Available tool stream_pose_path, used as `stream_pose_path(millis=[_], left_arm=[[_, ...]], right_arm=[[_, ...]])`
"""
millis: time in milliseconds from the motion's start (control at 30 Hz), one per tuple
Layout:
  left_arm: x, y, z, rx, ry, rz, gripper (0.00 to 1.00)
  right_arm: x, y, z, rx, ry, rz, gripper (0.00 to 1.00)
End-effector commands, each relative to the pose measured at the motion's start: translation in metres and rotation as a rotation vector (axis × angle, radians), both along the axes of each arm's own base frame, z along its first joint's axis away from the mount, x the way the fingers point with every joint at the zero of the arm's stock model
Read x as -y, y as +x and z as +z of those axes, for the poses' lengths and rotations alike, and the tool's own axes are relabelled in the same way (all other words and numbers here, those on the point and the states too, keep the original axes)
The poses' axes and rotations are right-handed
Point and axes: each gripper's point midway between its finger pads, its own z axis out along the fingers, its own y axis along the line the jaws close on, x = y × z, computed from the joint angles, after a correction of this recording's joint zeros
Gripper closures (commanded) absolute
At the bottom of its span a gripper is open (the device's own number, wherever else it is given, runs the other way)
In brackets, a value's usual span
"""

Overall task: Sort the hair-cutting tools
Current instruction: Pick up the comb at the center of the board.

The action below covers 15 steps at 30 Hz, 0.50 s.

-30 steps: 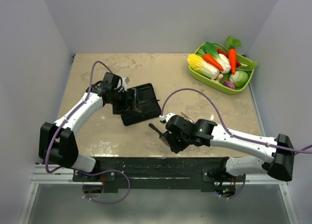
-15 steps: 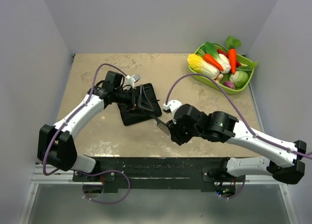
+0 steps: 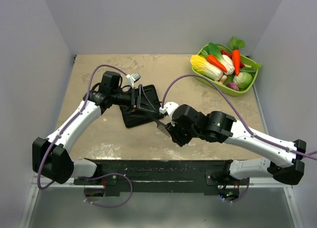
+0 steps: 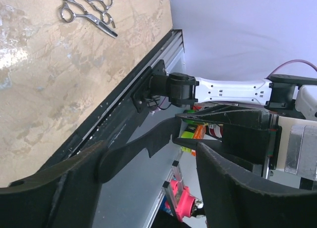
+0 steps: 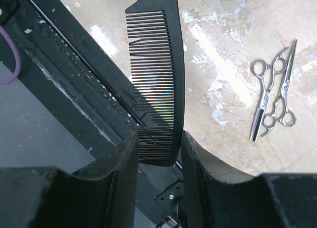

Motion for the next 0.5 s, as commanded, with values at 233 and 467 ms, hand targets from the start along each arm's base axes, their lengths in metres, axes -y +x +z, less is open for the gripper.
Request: stream_pose_path(millis=[233, 467], left_arm=[[0.0012, -0.017, 0.0211, 0.007, -0.068, -0.038, 0.83], [0.002, -0.0138, 0.0236, 0.029, -0.064, -0.038, 1.0]], right_arm=[[-0.0148, 0.0084, 0.0289, 0.067, 0.079, 0.031, 0.67], [-0.0085, 0.008, 0.0303, 0.073, 0.074, 0.019, 0.64]])
